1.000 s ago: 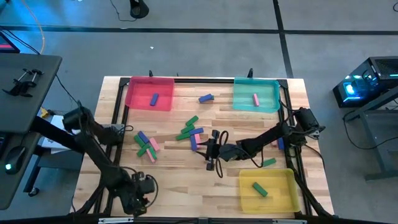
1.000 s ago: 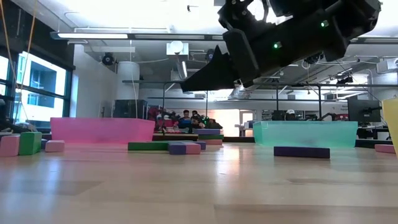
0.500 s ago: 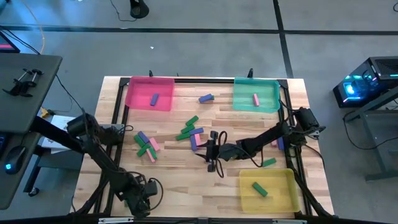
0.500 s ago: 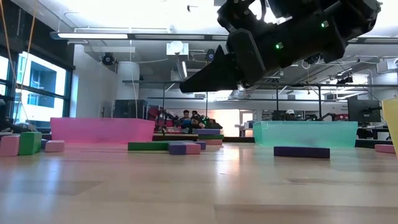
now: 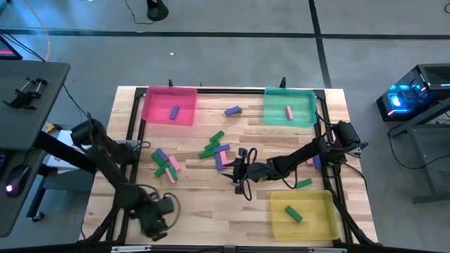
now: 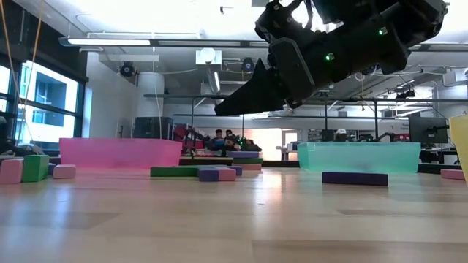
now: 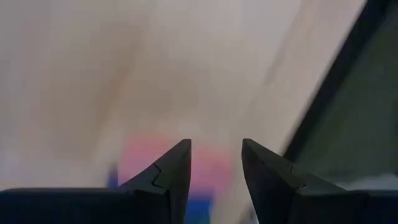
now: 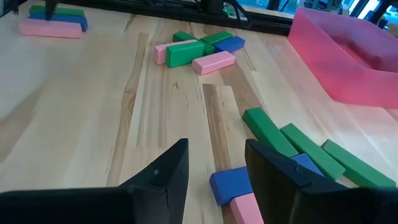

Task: Sort blocks
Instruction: Put the pink block into the blue bin

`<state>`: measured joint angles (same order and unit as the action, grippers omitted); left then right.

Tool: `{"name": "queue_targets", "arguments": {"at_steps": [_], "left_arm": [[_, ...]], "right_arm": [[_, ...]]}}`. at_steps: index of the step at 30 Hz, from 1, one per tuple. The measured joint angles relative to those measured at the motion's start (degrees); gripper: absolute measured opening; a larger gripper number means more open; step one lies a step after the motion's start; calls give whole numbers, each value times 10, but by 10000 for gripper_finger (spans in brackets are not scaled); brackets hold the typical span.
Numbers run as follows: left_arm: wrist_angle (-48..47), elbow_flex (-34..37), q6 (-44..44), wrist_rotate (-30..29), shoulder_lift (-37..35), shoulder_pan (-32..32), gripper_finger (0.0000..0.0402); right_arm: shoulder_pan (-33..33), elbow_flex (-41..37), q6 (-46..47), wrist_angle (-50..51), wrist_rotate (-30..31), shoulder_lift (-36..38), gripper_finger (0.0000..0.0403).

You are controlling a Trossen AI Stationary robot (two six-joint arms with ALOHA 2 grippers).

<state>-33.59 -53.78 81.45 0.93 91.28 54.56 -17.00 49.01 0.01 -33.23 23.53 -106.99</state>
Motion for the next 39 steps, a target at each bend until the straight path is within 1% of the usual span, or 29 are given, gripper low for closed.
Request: {"name": "queue_targets", "arguments": {"at_steps": [2, 6, 8, 11, 16, 22, 27, 31, 34, 39], "left_arm": [[-18, 0, 52, 6, -23, 21, 131], [-49, 0, 168, 0, -52, 64, 131], [-56, 4, 193, -4, -52, 78, 131], [-56, 18, 205, -12, -41, 81, 131], [-56, 25, 172, -2, -15, 72, 131], [-47, 24, 82, -16, 15, 41, 131], [-23, 22, 7, -60, 32, 15, 131], [-22, 23, -38, -123, 36, -6, 131], [-30, 23, -56, -172, 33, -21, 131], [-64, -6, -69, -183, 21, -22, 131]], "right_arm": [[0, 0, 0, 0, 0, 0, 144], [0, 0, 0, 0, 0, 0, 144], [0, 0, 0, 0, 0, 0, 144], [1, 0, -1, 0, 0, 0, 144], [1, 0, -2, 0, 0, 0, 144], [1, 0, 0, 2, 0, 0, 144], [1, 0, 0, 4, 0, 0, 144], [1, 0, 0, 4, 0, 0, 144], [1, 0, 0, 4, 0, 0, 144], [1, 0, 0, 5, 0, 0, 144]]}}
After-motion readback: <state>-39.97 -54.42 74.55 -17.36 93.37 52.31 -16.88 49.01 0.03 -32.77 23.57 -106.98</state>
